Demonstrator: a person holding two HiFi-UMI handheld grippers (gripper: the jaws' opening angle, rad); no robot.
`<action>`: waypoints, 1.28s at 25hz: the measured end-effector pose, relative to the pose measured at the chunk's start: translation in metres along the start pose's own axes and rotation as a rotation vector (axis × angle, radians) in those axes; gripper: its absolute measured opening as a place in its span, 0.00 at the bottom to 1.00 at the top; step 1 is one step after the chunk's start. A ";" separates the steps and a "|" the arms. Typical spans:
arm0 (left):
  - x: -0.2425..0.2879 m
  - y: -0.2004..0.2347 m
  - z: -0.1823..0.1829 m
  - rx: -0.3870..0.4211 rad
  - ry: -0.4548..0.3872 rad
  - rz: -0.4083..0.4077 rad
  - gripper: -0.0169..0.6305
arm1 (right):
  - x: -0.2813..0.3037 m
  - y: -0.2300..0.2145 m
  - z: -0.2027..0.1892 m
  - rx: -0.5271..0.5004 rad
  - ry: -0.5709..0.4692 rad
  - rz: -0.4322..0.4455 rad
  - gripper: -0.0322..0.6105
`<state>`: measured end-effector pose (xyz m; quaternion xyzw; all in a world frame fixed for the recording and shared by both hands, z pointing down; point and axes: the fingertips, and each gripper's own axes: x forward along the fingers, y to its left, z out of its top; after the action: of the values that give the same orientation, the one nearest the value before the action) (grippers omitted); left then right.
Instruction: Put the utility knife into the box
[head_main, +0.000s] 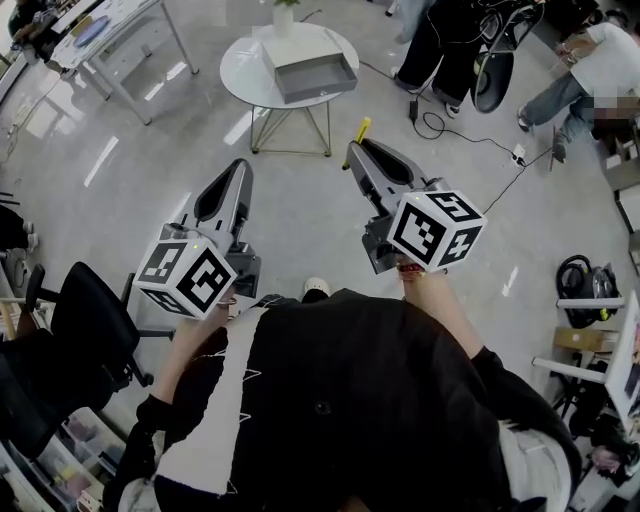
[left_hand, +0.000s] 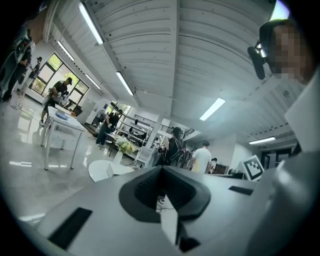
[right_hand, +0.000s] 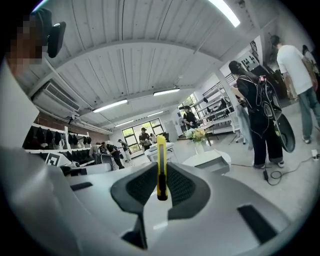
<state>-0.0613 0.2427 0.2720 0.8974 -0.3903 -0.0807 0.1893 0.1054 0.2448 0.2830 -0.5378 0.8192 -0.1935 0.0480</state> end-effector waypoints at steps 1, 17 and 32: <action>0.003 0.002 -0.002 0.000 -0.002 -0.003 0.05 | 0.002 -0.003 -0.002 -0.001 0.003 0.000 0.15; 0.088 0.024 -0.005 -0.035 0.022 -0.018 0.05 | 0.056 -0.066 0.016 0.000 0.038 0.000 0.14; 0.140 0.107 0.025 -0.070 0.072 -0.026 0.05 | 0.160 -0.076 0.020 0.041 0.074 -0.018 0.15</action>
<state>-0.0442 0.0665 0.2926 0.8975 -0.3685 -0.0645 0.2334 0.1102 0.0695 0.3128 -0.5367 0.8113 -0.2303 0.0269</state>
